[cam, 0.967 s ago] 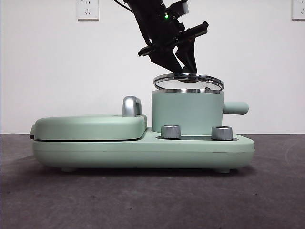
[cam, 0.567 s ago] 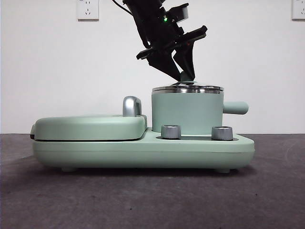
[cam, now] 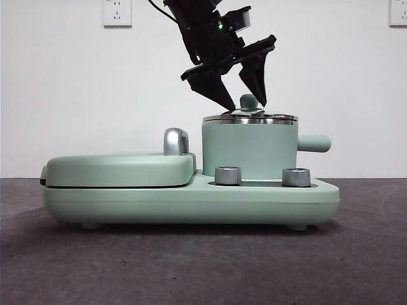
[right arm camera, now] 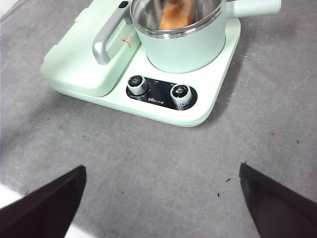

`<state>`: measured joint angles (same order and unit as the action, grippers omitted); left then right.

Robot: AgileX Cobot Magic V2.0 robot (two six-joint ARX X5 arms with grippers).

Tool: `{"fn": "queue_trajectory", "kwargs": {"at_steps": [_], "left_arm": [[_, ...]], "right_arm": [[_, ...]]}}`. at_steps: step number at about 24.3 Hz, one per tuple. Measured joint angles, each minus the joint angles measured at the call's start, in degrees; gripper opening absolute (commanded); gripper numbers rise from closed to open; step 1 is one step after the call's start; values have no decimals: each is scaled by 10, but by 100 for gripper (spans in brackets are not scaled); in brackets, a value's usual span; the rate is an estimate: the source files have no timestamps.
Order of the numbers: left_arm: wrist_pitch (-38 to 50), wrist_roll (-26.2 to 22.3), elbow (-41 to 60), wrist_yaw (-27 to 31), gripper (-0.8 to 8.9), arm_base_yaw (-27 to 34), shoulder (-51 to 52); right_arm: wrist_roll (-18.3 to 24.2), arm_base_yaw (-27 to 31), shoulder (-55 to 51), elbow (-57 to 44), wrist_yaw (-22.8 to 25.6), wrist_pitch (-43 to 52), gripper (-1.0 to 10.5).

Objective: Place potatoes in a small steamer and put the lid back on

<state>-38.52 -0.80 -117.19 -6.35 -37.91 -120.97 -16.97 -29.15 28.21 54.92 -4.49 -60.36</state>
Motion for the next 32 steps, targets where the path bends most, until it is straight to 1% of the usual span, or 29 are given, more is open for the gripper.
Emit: {"fn": "queue_trajectory", "kwargs": {"at_steps": [3,6,9,13,15,16,18,22,23,25,32], "left_arm": [[-11,4,0,0,415,0,5],[-72,9,0,0,415,0,37],[-148,10,0,0,414,0,94],[-228,10,0,0,413,0,172],[-265,10,1,0,412,0,221],[-268,10,6,0,409,0,243],[-268,10,41,0,408,0,298],[-276,10,193,0,405,0,410],[-275,10,242,0,405,0,443],[-267,10,304,0,405,0,493],[-199,35,467,0,404,-8,685]], "right_arm": [[0,0,0,0,0,0,482],[0,0,0,0,0,0,482],[0,0,0,0,0,0,482],[0,0,0,0,-1,0,482],[0,0,0,0,-10,1,482],[0,0,0,0,-17,4,482],[3,0,0,0,-41,20,482],[7,0,0,0,-74,50,482],[7,0,0,0,-76,56,482],[7,0,0,0,-76,60,482],[7,0,1,0,-80,72,482]]}}
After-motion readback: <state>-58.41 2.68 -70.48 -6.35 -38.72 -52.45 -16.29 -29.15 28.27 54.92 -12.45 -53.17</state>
